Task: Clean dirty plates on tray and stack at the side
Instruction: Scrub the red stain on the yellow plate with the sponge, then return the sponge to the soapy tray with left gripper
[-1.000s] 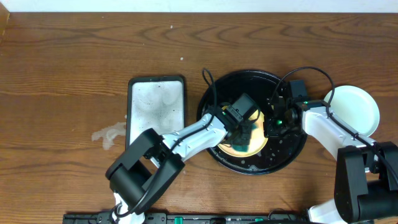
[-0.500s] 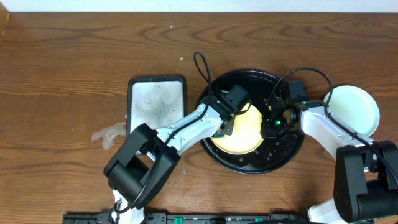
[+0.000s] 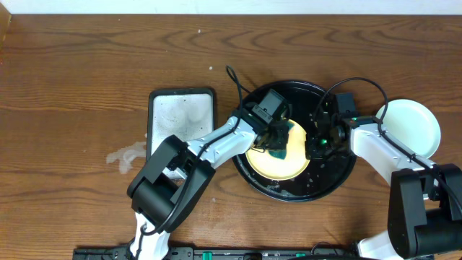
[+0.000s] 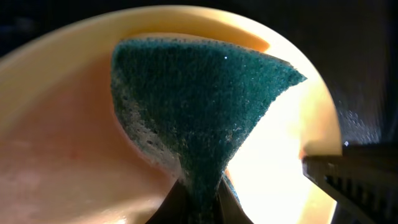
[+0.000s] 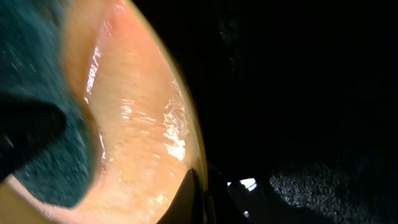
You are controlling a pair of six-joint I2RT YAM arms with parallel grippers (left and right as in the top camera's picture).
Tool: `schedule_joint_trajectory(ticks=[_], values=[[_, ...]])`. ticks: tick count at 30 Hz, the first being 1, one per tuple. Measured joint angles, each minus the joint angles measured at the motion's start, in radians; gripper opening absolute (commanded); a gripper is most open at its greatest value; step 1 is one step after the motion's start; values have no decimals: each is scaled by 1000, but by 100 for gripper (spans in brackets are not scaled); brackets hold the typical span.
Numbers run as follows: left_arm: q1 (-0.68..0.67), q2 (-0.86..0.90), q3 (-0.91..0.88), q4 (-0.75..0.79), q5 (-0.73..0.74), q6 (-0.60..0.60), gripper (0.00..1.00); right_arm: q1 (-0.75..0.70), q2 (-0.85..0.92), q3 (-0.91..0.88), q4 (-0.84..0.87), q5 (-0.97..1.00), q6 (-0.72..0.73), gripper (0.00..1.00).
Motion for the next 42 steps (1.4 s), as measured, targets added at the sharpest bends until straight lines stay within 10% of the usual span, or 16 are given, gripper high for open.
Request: schedule_joint_trajectory(ticks=[16, 28, 34, 42], values=[[-43, -131, -4, -359, -116, 27, 7, -1, 0, 2, -1, 7, -1, 1], [286, -545, -16, -551, -236, 73, 8, 4, -75, -8, -43, 43, 0, 1], [494, -528, -89, -544, -250, 134, 55, 82, -278, -13, -89, 216, 13, 1], [583, -509, -147, -545, -249, 176, 63, 222, -428, -13, -125, 383, 23, 1]])
